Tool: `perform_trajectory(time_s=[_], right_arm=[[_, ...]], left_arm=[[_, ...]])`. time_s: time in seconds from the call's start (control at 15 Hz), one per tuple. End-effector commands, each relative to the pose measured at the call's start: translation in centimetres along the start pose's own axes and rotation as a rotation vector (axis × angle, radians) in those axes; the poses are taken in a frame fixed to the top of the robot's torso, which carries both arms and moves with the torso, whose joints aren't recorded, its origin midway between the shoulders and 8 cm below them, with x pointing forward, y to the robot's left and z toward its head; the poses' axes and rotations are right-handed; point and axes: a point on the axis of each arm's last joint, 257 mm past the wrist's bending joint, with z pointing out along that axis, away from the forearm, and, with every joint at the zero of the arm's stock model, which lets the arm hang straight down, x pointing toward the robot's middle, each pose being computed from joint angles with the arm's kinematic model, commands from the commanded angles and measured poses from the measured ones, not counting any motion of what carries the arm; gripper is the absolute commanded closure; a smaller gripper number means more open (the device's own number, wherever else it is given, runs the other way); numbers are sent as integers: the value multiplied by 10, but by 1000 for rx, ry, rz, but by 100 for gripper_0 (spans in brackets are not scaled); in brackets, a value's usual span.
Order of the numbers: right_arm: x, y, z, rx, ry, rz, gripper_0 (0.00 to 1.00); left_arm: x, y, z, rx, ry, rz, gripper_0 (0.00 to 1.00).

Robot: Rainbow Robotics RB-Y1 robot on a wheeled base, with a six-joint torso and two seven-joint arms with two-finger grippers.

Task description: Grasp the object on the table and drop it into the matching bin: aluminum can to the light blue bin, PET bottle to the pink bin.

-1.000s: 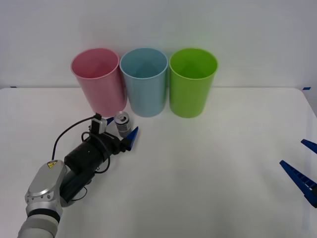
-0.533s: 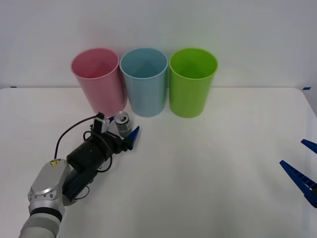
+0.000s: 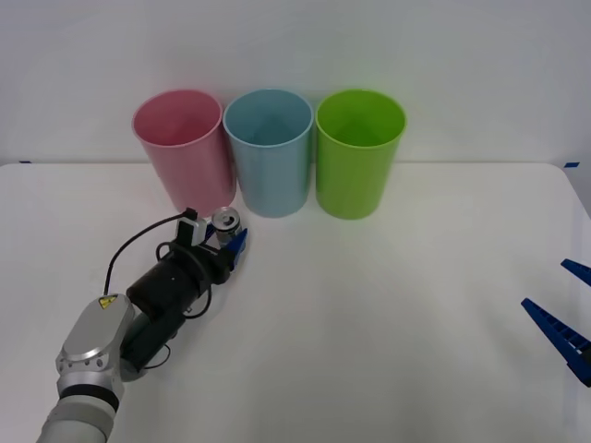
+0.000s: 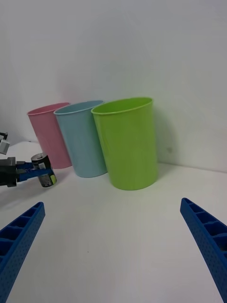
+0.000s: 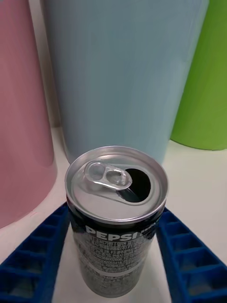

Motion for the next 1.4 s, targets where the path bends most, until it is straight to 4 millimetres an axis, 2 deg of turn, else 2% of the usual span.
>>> perform_trajectory(time_s=[0.07,0.53,0.67,0.8,1.13,1.4], right_arm=[[0,0,0,0,0,0,0],[0,0,0,0,0,0,0],[0,0,0,0,0,0,0],[0,0,0,0,0,0,0],[0,0,0,0,0,0,0],[0,0,0,0,0,0,0]], left_arm=[[0,-1,1,2,3,14,100],[-1,5,-6,26,-1,28,100],[-2,9,-13,59,-2,36,100],[-5,13,-30,111,-16,36,100],[-43,16,-92,129,-116,12,100],[-88,13,-125,81,-210,-22,100]])
